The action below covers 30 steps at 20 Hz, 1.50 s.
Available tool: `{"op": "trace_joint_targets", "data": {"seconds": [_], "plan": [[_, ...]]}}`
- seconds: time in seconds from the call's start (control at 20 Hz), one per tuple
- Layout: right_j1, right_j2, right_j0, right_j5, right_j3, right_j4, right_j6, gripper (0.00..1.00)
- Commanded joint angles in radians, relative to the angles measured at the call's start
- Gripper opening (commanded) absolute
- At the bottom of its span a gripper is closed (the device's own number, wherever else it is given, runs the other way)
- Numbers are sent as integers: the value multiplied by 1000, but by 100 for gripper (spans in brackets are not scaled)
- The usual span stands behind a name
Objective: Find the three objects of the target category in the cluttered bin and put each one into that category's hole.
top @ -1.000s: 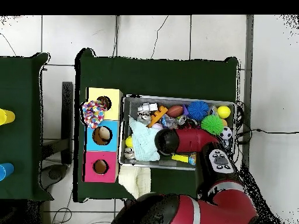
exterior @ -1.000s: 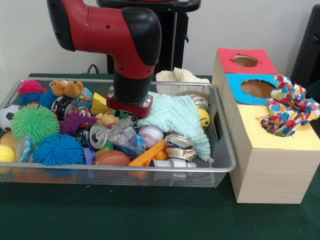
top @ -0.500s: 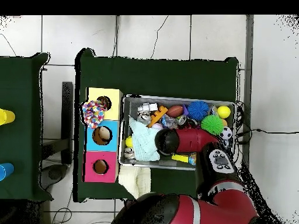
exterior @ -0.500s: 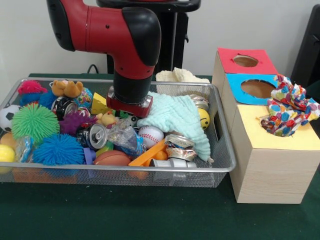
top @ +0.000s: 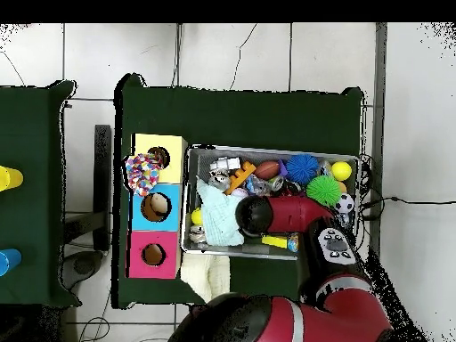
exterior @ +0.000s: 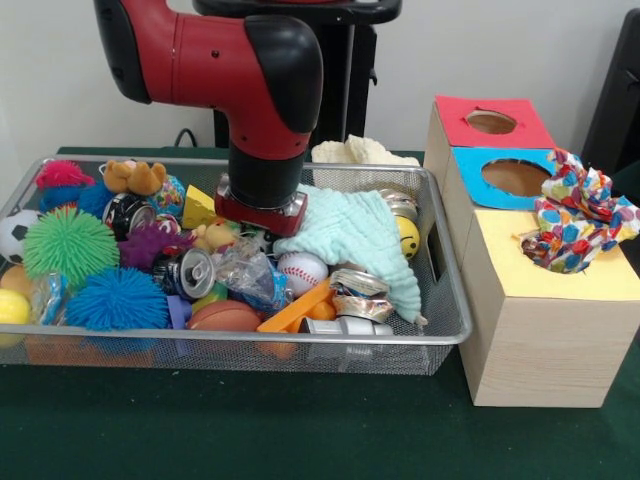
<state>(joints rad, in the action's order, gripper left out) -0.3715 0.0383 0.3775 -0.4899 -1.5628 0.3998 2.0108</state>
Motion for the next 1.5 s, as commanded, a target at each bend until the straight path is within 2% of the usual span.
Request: {"op": "trace_joint_targets", "data": {"seconds": [0.05, 0.25, 0.45, 0.85, 1.2, 1.35, 1.5], "plan": [[118, 79, -41, 134, -64, -37, 147, 0], [113, 60, -65, 136, -69, -58, 180, 0], [105, 71, -60, 107, -73, -83, 166, 0], [2, 138, -15, 37, -215, -190, 147, 0], [-86, 210, 4, 28, -354, -350, 204, 0], [-119, 218, -13, 9, -375, -414, 226, 0], [-112, 205, -34, -10, -352, -463, 224, 0]]}}
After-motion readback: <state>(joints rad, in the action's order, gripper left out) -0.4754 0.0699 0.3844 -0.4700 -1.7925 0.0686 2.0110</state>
